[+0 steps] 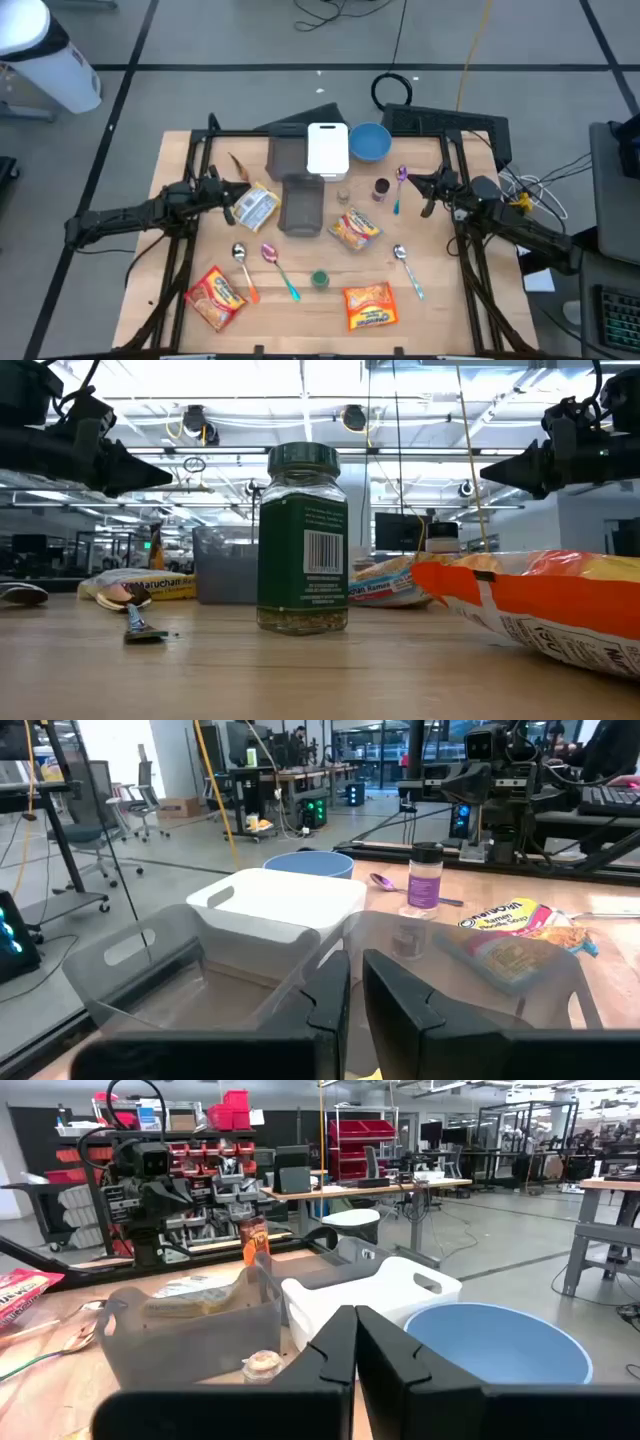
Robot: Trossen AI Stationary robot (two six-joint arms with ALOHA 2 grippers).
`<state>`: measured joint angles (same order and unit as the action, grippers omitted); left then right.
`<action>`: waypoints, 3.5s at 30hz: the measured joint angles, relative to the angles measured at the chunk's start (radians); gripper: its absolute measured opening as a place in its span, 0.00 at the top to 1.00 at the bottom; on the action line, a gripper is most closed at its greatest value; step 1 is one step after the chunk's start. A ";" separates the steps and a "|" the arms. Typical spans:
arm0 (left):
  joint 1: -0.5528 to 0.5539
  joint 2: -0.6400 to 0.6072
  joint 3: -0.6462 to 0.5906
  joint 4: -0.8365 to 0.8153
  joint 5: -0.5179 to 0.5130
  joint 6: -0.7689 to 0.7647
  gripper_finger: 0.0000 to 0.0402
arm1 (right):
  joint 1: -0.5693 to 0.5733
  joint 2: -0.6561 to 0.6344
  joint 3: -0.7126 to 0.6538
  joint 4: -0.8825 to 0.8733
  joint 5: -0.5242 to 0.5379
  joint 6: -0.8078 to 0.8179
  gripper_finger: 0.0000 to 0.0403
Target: Pick & Place Food Item
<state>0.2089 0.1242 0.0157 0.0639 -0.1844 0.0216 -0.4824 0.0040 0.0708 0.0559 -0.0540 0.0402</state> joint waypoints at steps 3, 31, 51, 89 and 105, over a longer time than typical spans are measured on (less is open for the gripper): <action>0.000 0.000 0.000 0.000 0.000 0.000 0.90 | 0.000 0.000 0.000 0.000 0.000 0.000 1.00; 0.000 0.000 0.000 0.000 0.000 0.000 0.90 | 0.000 0.000 0.000 0.000 0.000 0.000 1.00; 0.000 0.000 0.000 0.000 0.000 0.000 0.90 | 0.000 0.000 0.000 0.000 0.000 0.000 1.00; 0.000 0.000 0.000 0.000 0.000 0.000 0.90 | 0.000 0.098 0.014 0.502 0.139 0.285 1.00; 0.000 0.000 0.000 0.000 0.000 0.000 0.90 | 0.000 0.863 0.635 0.505 -0.056 0.154 1.00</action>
<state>0.2089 0.1242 0.0158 0.0635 -0.1841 0.0216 -0.4820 0.8669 0.7060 0.5607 -0.1102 0.1941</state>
